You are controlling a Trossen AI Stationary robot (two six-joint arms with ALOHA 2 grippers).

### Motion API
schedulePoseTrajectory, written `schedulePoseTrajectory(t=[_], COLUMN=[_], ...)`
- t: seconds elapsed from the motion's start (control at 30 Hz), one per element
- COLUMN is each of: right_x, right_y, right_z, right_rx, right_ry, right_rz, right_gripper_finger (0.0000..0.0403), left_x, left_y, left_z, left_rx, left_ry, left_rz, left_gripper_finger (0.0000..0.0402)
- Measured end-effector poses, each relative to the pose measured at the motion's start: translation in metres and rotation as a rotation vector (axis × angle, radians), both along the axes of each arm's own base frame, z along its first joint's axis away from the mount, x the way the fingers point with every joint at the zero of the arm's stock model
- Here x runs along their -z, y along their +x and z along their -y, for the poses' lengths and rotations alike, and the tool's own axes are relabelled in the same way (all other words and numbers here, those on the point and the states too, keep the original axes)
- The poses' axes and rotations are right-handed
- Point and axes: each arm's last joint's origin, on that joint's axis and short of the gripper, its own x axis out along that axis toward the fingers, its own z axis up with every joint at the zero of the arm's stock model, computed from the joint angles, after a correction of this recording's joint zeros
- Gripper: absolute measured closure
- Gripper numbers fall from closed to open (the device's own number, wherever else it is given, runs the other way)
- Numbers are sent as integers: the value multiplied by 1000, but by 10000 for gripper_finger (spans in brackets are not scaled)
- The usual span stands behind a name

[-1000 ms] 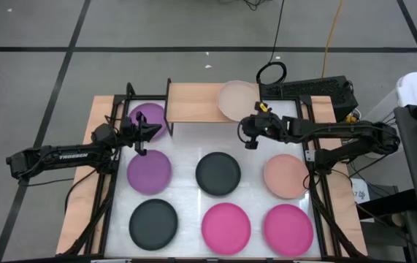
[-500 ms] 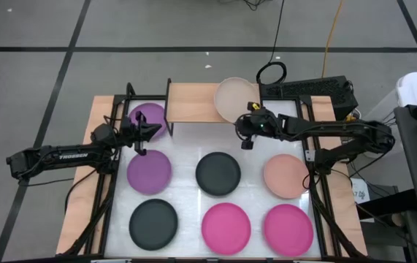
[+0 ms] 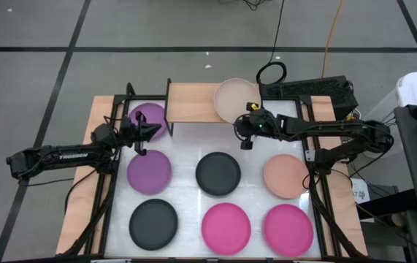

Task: Place and stack plates onto a shelf
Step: Put the brown plate on the shelf, then stack the top purple plate on top of the brown plate on the shelf

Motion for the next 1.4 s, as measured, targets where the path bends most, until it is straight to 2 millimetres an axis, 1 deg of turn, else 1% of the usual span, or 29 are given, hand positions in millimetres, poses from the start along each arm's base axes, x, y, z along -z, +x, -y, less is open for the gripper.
schedulePoseTrajectory(t=[0.17,0.3,0.67,0.83,1.0,1.17,1.4], right_x=[-1,-2,-3,-8,-21,-39,-65], right_y=[1,2,2,0,-6,-15,-34], right_z=[0,0,0,-3,-9,-19,-43], right_rx=[0,-5,-11,-17,-34,-45,-113], right_ry=[-4,-16,-23,-29,-41,-31,-8], right_rz=[13,24,25,45,104,193,312], right_gripper_finger=[395,386,337,312,291,282,282], left_x=[0,0,0,0,0,0,0], left_y=[0,0,0,0,0,0,0], left_z=[0,0,0,0,0,0,0], left_rx=[0,0,0,-2,-9,-9,-1], left_ry=[0,0,-1,6,27,30,4], left_rz=[0,-1,-1,-2,-7,-7,-3], left_gripper_finger=[387,387,387,387,387,387,387])
